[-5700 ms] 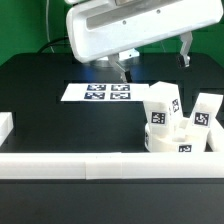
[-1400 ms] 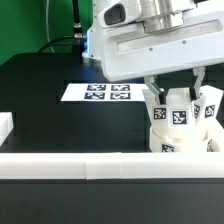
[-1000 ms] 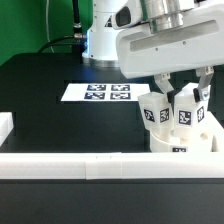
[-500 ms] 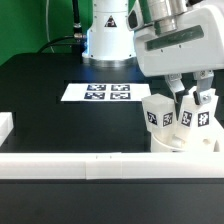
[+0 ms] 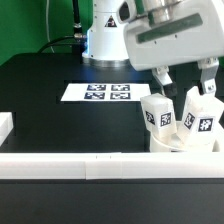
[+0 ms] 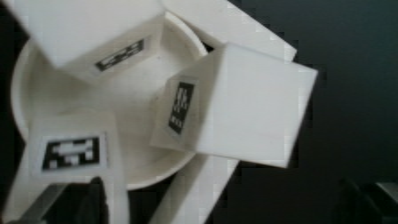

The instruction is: Assemble stool

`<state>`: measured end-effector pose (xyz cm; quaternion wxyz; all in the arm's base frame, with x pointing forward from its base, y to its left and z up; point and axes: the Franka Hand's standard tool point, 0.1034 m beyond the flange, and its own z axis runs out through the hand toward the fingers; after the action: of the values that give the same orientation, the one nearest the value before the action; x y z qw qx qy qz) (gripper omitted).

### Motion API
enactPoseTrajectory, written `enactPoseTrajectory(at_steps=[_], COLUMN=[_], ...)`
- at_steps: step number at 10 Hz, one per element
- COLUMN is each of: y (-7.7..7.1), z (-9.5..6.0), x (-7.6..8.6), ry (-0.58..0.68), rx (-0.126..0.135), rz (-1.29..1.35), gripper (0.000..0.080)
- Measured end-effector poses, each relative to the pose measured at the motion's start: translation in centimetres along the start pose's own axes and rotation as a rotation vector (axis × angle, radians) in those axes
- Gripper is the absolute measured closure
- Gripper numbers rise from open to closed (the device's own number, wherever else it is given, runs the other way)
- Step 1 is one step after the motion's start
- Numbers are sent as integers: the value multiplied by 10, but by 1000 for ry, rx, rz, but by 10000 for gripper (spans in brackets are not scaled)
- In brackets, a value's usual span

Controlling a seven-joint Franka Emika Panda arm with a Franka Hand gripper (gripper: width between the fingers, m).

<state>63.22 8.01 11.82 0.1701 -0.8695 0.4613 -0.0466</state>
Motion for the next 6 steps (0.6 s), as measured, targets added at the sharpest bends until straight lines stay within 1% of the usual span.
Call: enactPoseTrajectory(at_steps=[1,3,5,6], y=[-6,-4,-1,-3], z=[-5,-2,0,1], x=[-1,-1,-1,-2], ry=[-10,-6,-33,-58], rx=[2,1,-23,-36], rz=[-11,-128,-451,-625], gripper=[152,150,150,150])
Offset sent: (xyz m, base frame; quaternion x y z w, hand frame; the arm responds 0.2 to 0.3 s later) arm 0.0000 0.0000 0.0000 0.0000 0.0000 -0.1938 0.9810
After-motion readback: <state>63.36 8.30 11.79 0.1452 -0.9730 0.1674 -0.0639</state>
